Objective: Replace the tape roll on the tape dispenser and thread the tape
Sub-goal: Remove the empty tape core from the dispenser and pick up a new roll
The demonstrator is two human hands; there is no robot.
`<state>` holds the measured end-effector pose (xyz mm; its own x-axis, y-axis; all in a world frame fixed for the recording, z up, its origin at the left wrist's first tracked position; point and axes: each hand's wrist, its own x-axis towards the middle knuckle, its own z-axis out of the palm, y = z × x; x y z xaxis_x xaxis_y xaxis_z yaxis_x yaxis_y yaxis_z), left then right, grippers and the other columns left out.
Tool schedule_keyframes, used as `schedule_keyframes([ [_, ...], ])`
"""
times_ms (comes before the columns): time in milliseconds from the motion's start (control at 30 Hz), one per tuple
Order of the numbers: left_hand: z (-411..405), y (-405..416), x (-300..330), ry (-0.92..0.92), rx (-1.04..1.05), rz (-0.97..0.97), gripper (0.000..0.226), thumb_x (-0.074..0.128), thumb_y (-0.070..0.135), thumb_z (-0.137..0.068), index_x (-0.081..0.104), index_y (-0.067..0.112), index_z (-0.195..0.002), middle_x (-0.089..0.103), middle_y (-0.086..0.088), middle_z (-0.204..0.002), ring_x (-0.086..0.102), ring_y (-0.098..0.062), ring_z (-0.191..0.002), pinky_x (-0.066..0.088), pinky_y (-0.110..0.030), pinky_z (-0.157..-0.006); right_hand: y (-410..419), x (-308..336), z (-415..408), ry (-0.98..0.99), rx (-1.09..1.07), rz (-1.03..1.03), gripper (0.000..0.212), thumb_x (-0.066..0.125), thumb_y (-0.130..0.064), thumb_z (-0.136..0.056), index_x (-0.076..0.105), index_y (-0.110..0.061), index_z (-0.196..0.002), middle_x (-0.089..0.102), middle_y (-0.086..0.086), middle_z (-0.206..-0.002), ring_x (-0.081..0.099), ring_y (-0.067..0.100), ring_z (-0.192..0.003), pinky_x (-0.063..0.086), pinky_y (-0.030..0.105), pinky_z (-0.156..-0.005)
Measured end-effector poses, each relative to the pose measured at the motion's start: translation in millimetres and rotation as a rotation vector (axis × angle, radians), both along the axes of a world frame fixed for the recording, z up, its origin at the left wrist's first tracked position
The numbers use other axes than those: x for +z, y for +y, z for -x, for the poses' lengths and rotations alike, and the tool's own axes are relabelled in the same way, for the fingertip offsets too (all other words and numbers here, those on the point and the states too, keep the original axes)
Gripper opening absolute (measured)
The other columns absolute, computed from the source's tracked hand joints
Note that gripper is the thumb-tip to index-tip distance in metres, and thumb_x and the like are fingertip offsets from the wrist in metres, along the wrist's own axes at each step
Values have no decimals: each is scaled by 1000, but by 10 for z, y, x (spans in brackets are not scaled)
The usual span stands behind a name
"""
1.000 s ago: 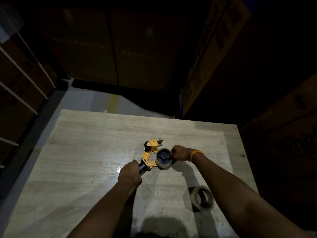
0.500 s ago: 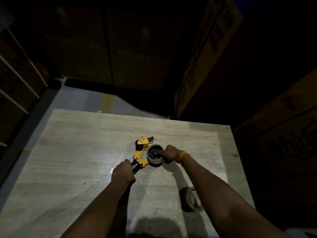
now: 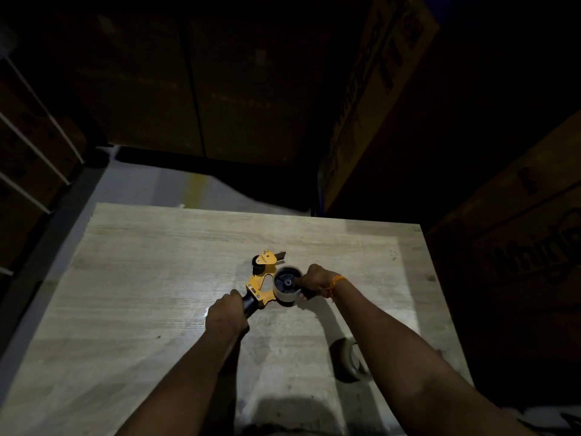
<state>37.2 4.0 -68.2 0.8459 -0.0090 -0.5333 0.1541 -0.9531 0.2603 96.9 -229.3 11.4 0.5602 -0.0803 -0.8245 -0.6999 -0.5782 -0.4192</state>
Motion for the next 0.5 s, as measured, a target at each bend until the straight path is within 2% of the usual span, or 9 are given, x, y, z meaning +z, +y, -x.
schedule_keyframes([
  [67,-14,-9,18,34,0,-5,56,83,31,-61,51,16,-105,63,-6,-101,68,-28,-95,57,-36,-78,37,6,-6,-23,-3,55,21,67,-13,-94,62,6,-88,71,31,-100,73,40,-90,61,51,-88],
  [100,-17,-4,23,44,9,0,58,83,31,-60,51,16,-105,63,-6,-101,68,-28,-95,58,-36,-78,30,-19,-17,-43,10,79,22,68,-16,-93,62,4,-85,72,30,-98,74,39,-87,62,49,-85],
  [167,-25,31,24,27,19,12,56,84,33,-61,50,16,-103,64,-6,-100,68,-28,-92,57,-36,-74,-8,-73,-22,-32,40,68,28,69,-21,-91,64,6,-94,74,30,-100,76,40,-87,63,49,-84],
  [233,-31,74,11,-15,1,14,51,82,40,-68,48,17,-98,65,-7,-100,69,-29,-90,50,-34,-66,-50,-106,-10,5,103,48,38,71,-28,-91,66,9,-100,75,28,-96,76,40,-86,63,49,-81],
  [300,-37,100,-2,-37,-13,7,50,81,43,-70,45,17,-94,67,-7,-100,69,-29,-90,45,-33,-64,-46,-52,7,-40,259,105,48,74,-47,-87,67,1,-94,74,16,-86,73,30,-78,61,38,-71],
  [333,-37,105,1,-41,-17,-3,50,81,42,-70,46,17,-95,67,-7,-100,69,-29,-89,44,-33,-63,-18,-30,24,-108,343,155,58,78,-56,-79,65,-3,-100,71,12,-92,69,26,-84,57,35,-72],
  [367,-41,101,9,-42,-22,-11,49,81,41,-70,48,16,-96,67,-7,-100,69,-29,-89,44,-33,-64,6,-46,32,-186,413,202,74,84,-59,-69,59,-6,-114,67,11,-106,66,27,-96,56,36,-79],
  [433,-35,97,29,-30,-32,-22,49,81,39,-70,51,14,-100,67,-7,-100,69,-28,-89,45,-33,-65,107,-85,62,-329,560,261,108,93,-54,-54,43,-10,-139,55,14,-130,58,33,-117,55,43,-96],
  [500,-25,93,56,-26,-41,-27,48,81,34,-69,51,14,-100,66,-7,-99,69,-28,-91,46,-32,-66,230,-166,100,-396,701,328,125,98,-45,-47,32,-15,-149,51,17,-135,56,38,-120,55,49,-98],
])
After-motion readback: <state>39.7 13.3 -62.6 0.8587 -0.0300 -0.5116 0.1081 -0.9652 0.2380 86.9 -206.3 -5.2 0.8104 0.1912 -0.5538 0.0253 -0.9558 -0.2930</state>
